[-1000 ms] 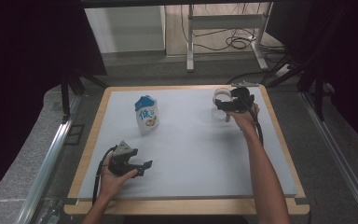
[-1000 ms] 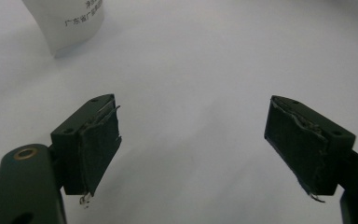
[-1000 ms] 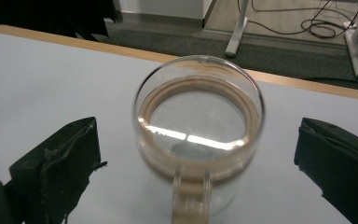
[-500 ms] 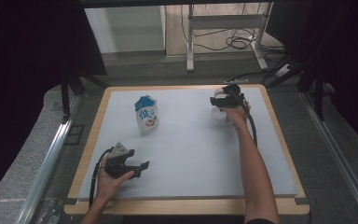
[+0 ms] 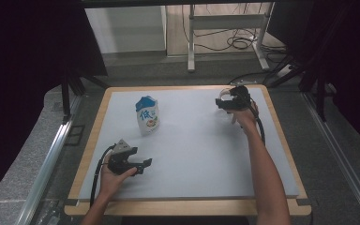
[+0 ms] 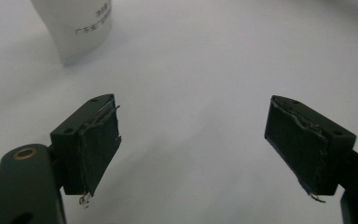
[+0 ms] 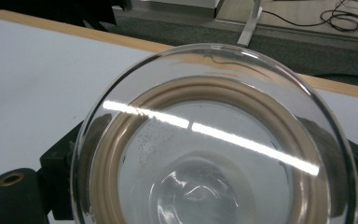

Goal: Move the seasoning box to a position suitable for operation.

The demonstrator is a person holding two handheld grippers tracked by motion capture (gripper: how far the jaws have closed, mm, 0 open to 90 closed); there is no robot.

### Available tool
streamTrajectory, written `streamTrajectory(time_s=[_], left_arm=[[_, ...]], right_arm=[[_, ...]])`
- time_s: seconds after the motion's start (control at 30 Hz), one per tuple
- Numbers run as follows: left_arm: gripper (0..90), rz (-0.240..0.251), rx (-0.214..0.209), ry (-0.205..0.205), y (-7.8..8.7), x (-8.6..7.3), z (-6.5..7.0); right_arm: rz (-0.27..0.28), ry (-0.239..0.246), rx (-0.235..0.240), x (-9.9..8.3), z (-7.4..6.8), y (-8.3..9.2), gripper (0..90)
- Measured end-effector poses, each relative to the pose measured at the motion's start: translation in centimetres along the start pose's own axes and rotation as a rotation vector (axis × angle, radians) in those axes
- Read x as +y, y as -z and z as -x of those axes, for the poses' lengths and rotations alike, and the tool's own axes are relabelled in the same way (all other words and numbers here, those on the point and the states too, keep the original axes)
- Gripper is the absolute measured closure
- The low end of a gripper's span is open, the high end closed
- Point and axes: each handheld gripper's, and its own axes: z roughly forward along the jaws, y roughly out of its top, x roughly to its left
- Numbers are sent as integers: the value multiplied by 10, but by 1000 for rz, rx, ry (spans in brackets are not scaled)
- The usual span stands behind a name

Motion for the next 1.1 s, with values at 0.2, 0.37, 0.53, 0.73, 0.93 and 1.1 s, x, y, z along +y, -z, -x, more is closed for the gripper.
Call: streamTrajectory(time_s=[0.2,0.37,0.53,0.73,0.93,1.1], left_arm=[[175,2,1,-6,3,-3,8],[175,-11,0,-2,0,-4,8],[176,-13,-2,7,-1,-5,6],[175,-6,-6,6,4,-8,5],[175,-5,-9,8,5,-9,5],[175,-4,-6,7,6,-10,4]], right_arm=[[19,61,86,-20,-3,50,111],[7,119,138,-38,-6,72,111],[0,153,188,-57,-7,87,111],[-10,207,281,-71,-15,103,111],[-46,231,307,-74,-20,100,111],[-96,274,366,-73,-24,99,110]])
